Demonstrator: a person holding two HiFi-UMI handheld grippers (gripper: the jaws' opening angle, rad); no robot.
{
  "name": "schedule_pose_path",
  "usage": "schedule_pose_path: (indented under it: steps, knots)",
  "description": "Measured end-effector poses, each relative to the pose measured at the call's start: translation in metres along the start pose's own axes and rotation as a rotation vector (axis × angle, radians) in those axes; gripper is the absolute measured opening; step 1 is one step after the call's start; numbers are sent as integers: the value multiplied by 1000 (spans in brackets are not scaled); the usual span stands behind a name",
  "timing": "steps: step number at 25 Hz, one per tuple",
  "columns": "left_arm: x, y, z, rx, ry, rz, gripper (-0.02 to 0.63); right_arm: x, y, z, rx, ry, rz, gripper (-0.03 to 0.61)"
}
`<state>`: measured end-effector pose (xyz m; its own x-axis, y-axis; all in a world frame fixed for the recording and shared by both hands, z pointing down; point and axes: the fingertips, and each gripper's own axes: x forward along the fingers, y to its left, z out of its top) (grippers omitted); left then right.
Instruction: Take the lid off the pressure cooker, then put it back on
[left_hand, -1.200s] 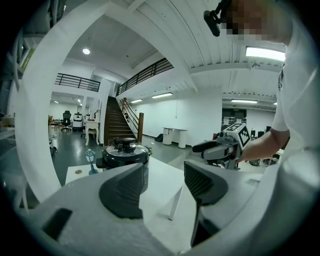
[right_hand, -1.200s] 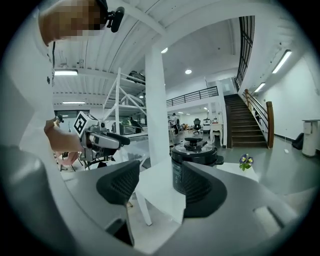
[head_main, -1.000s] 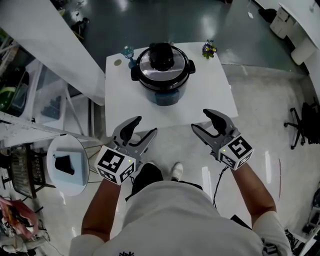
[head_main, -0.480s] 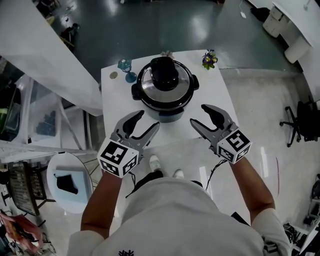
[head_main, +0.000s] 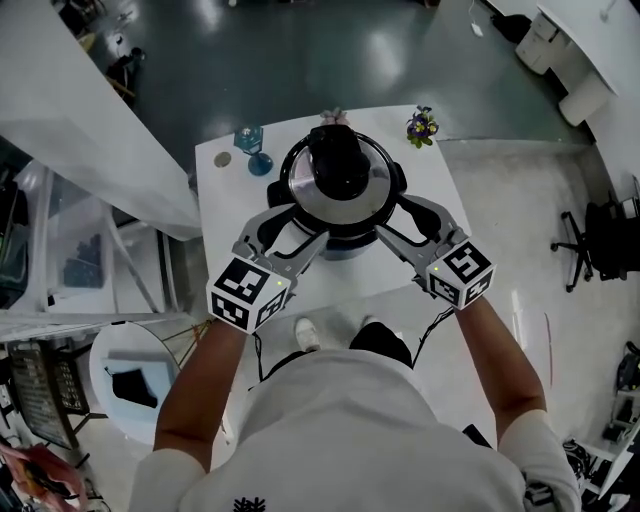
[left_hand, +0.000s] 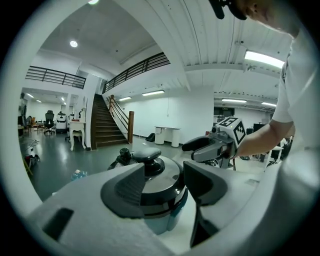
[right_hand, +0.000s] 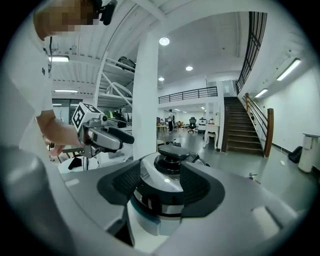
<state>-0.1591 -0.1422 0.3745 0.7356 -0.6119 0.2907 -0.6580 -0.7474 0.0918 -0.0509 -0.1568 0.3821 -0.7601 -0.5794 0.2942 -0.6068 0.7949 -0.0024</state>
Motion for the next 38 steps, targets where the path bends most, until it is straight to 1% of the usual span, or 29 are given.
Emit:
schedule_pose_path:
  steps: [4, 9, 12, 19, 21, 25, 29, 33, 36, 38]
  knots:
    - [20, 16, 5, 26, 19, 13, 244, 23, -16, 7, -37, 4, 59, 252]
    - [46, 29, 6, 21, 43, 63, 247, 43, -38, 3, -93, 36, 147, 252]
    - [60, 37, 10, 19, 55, 78, 253, 53, -50, 4, -103, 44, 196, 253]
    - [84, 53, 9, 21, 95, 101, 275, 77, -57, 5, -136, 52, 334, 265]
    - [90, 55, 9, 25, 107, 89, 279, 82, -56, 6, -148, 52, 372, 276]
    - [98, 55, 5, 38, 133, 53, 281, 90, -48, 6, -183, 53, 436, 272]
    - [105, 54, 3, 29, 143, 9, 301, 94, -45, 5, -224, 69, 477, 264]
    - [107, 55, 2, 20, 158, -27, 302, 98, -43, 5, -243, 87, 529, 266]
    - [109, 54, 2, 44, 184, -49, 302, 98, -43, 4, -247, 99, 551, 267]
    - [111, 54, 1, 60, 204, -79, 302, 98, -42, 4, -249, 107, 561, 267]
